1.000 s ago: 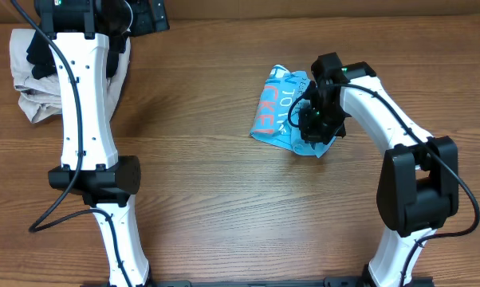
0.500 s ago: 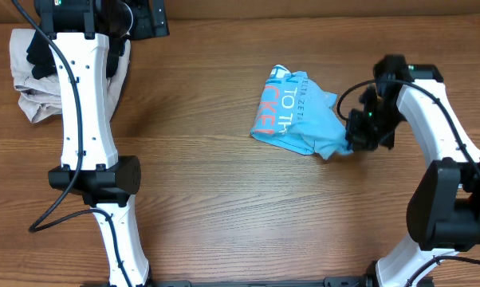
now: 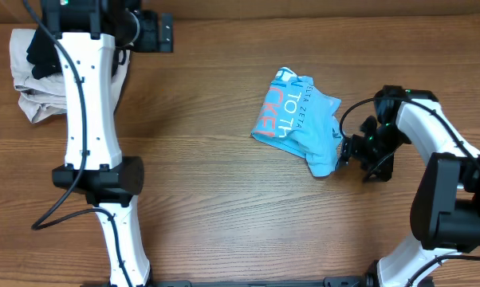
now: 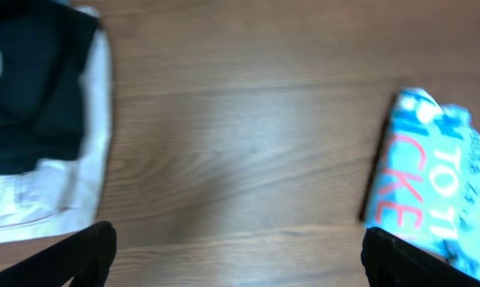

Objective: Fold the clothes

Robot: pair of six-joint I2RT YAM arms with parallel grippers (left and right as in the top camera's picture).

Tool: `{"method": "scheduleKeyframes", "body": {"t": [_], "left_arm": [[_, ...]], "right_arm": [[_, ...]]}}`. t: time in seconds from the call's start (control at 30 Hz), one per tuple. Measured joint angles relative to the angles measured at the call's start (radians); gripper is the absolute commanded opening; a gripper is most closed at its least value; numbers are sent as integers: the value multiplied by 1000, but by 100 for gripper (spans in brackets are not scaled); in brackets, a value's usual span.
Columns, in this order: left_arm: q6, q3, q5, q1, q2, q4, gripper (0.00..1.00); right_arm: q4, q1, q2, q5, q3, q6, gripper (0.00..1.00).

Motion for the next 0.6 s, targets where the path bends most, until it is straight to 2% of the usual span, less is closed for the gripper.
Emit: {"method": "scheduleKeyframes", "body": {"t": [0.13,0.37,0.6], "left_arm": [[66,0,59,-69,31,-24,100],[156,0,108,-278,188,-16,100],[224,-6,119,-452,381,53,100]], "right_arm": [[-38,-14,0,-7,116,2,79],[-38,-48,0,-42,333,5,86],[-36,-122,0,-56,359,18,87]]}}
